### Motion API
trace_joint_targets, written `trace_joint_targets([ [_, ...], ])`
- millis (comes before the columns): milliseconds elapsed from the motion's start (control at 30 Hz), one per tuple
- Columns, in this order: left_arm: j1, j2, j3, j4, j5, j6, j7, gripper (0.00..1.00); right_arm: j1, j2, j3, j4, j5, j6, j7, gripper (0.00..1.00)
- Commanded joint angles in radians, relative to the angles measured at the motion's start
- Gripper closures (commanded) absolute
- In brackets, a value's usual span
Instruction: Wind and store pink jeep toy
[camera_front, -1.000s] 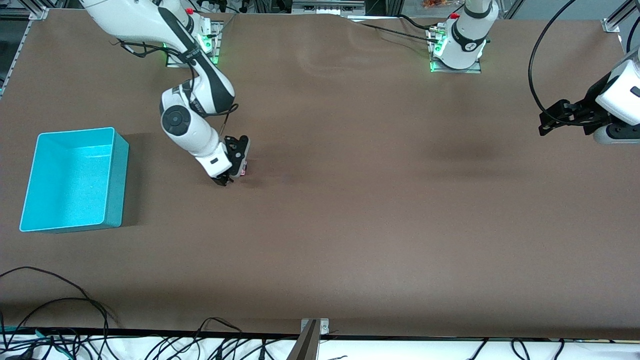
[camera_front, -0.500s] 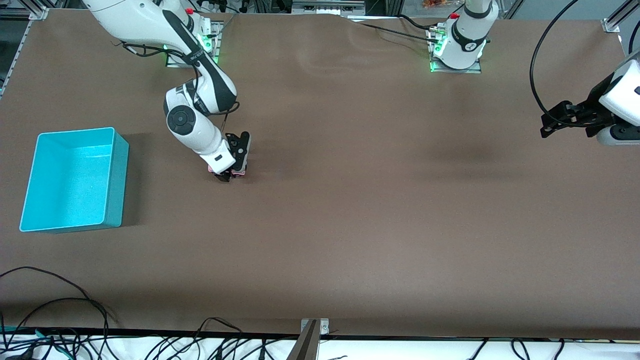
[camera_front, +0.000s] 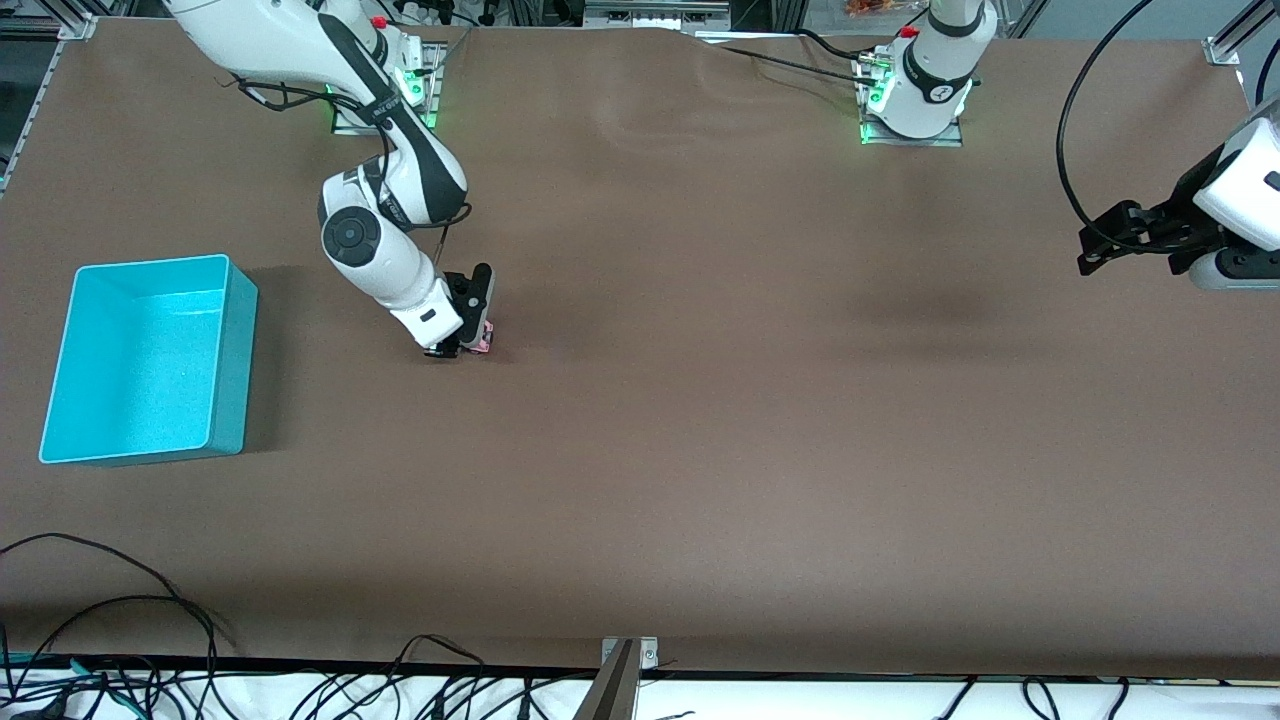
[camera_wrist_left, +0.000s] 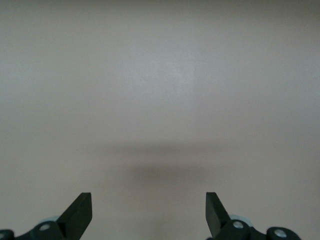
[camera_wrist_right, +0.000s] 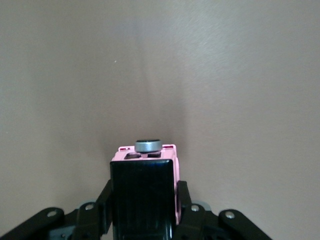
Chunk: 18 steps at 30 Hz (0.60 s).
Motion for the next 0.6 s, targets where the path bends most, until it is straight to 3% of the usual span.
trace_joint_targets([
  [0, -0.005, 0.021, -0.001, 0.052, 0.006, -0.012, -0.010, 0.00, -0.005, -0.124, -0.033, -0.029, 0.024, -0.042, -0.073, 0.88],
  [300, -0.007, 0.021, -0.001, 0.053, 0.012, -0.012, -0.012, 0.00, -0.145, -0.307, -0.052, -0.004, 0.025, -0.295, -0.245, 0.88],
  [567, -0.007, 0.020, -0.001, 0.053, 0.011, -0.012, -0.010, 0.00, -0.258, -0.344, -0.087, 0.030, 0.047, -0.443, -0.421, 0.88],
])
